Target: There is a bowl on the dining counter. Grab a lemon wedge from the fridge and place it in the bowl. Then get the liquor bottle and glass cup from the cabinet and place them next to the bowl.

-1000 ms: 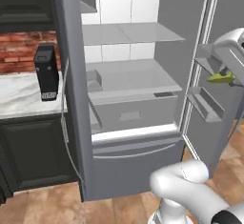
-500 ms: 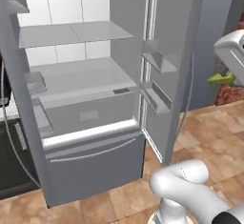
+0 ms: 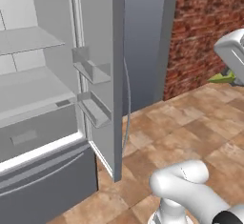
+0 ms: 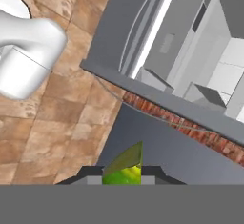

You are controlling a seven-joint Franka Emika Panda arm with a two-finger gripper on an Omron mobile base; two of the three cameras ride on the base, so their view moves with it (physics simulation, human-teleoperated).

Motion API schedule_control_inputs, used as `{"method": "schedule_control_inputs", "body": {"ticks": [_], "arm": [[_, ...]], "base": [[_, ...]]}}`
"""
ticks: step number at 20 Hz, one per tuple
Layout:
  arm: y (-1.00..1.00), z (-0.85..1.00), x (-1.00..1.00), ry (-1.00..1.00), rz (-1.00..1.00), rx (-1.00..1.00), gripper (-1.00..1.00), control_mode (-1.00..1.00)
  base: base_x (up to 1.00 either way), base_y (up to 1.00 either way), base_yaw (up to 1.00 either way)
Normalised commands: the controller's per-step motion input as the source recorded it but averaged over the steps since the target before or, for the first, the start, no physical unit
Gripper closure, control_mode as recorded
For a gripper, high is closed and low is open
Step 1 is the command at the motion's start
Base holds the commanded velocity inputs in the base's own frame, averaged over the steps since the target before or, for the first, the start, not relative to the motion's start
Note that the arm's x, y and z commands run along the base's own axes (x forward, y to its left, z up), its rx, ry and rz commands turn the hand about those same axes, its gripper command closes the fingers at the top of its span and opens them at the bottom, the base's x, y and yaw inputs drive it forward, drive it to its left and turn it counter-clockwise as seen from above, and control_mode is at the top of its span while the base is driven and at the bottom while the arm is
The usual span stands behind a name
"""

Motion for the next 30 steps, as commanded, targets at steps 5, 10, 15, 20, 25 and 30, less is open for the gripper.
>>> {"method": "schedule_control_inputs", "body": {"ticks": [5, 10, 15, 20, 25, 30], "arm": [[0.0, 0.0, 0.0, 0.0, 0.0, 0.0, 1.0, 1.0], [0.0, 0.0, 0.0, 0.0, 0.0, 0.0, 1.0, 1.0], [0.0, 0.0, 0.0, 0.0, 0.0, 0.0, 1.0, 1.0], [0.0, 0.0, 0.0, 0.0, 0.0, 0.0, 1.0, 1.0], [0.0, 0.0, 0.0, 0.0, 0.0, 0.0, 1.0, 1.0], [0.0, 0.0, 0.0, 0.0, 0.0, 0.0, 1.0, 1.0]], "base": [[0.0, -0.5, -0.53], [0.02, -0.39, -0.56], [0.11, -0.27, -0.57], [0.13, -0.24, -0.57], [0.14, -0.23, -0.55], [0.17, -0.22, -0.53]]}}
